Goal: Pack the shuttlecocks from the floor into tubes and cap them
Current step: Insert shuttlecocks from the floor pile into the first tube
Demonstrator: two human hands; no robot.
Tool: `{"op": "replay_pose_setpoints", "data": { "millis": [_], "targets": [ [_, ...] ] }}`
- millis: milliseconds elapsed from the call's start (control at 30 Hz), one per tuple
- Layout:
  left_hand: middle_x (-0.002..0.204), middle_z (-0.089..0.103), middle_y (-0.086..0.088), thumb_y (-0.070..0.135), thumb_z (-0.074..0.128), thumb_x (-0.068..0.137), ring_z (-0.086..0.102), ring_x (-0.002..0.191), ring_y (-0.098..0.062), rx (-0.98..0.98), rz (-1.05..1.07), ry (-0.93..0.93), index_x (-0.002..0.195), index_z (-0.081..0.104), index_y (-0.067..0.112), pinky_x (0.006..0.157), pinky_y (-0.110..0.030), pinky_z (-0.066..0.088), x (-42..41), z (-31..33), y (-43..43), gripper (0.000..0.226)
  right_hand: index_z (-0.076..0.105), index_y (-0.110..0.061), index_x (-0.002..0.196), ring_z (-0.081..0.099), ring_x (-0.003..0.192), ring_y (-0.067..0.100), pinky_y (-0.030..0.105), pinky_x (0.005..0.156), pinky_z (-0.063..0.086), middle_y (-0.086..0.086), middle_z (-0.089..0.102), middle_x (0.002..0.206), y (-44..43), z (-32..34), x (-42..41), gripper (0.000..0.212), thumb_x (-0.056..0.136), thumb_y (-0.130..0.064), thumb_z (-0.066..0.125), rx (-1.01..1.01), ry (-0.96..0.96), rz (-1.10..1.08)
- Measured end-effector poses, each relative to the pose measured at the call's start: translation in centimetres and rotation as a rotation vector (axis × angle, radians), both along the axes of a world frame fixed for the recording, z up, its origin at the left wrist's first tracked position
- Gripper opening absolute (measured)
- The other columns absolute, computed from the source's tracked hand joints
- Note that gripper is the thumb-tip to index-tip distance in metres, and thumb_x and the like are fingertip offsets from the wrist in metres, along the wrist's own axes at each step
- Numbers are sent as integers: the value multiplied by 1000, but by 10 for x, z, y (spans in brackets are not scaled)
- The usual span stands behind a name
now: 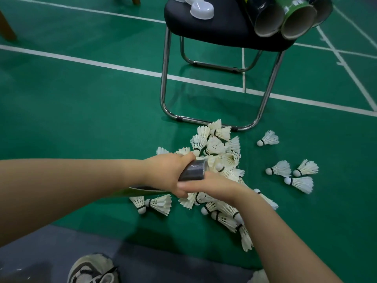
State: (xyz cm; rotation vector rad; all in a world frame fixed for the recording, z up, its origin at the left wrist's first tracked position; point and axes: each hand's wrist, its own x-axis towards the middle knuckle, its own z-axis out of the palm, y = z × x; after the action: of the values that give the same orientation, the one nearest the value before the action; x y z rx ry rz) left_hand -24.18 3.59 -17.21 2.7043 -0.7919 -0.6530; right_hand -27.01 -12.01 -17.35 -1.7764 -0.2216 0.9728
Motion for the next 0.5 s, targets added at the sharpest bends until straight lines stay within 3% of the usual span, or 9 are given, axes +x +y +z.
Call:
{"op": "replay_pose_setpoints", "data": {
  "millis": [67, 133, 200, 267, 367, 433, 500],
  "targets": [
    [98, 58, 4, 42, 76, 64, 58, 85, -18, 8, 26, -9, 114, 37, 23, 73, -33, 52, 6, 0, -2, 67, 64, -21, 101, 62, 86, 7, 17, 78, 49, -1, 68, 98, 9, -5, -5, 24, 89, -40, 57, 19, -96, -357],
    [102, 57, 2, 43, 77, 63, 58, 87, -19, -4, 70, -14, 118, 36, 23, 76, -35, 53, 14, 2, -7, 71, 62, -19, 87, 61, 74, 9, 11, 59, 48, 1, 65, 85, 15, -7, -7, 26, 96, -37, 45, 160, -121, -813],
    [101, 56, 1, 46, 77, 62, 58, 84, -18, -18, 83, -13, 117, 35, 24, 74, -35, 54, 17, 0, -16, 73, 59, -15, 82, 60, 69, 9, 8, 48, 43, 2, 62, 80, 13, -7, -4, 32, 99, -34, 39, 227, -130, -1066],
    [98, 56, 1, 48, 76, 61, 57, 81, -18, -20, 96, -19, 115, 35, 23, 72, -35, 53, 16, -5, -26, 72, 59, -11, 81, 58, 67, 10, 9, 45, 42, 1, 61, 77, 6, -11, 1, 35, 99, -32, 38, 162, -172, -1156],
    [99, 56, 0, 50, 76, 62, 57, 82, -19, -12, 119, -38, 117, 35, 23, 73, -35, 53, 19, -12, -33, 74, 58, -14, 79, 55, 69, 12, 19, 56, 42, -1, 59, 75, -11, -23, 17, 28, 97, -27, 41, 92, -210, -1237],
    [100, 55, -1, 48, 76, 64, 57, 83, -19, -27, 136, -52, 118, 35, 22, 72, -35, 54, 28, -14, -36, 73, 58, -18, 92, 54, 72, 13, 25, 61, 43, -1, 60, 83, -28, -45, 29, 18, 96, -27, 43, -23, -190, -1255],
    [101, 55, -1, 47, 75, 65, 57, 83, -19, -50, 160, -83, 118, 35, 21, 72, -35, 55, 37, -16, -40, 72, 52, -18, 111, 54, 78, 17, 34, 71, 46, 1, 61, 96, -45, -72, 37, 23, 94, -30, 43, -224, -116, -1205]
  ]
}}
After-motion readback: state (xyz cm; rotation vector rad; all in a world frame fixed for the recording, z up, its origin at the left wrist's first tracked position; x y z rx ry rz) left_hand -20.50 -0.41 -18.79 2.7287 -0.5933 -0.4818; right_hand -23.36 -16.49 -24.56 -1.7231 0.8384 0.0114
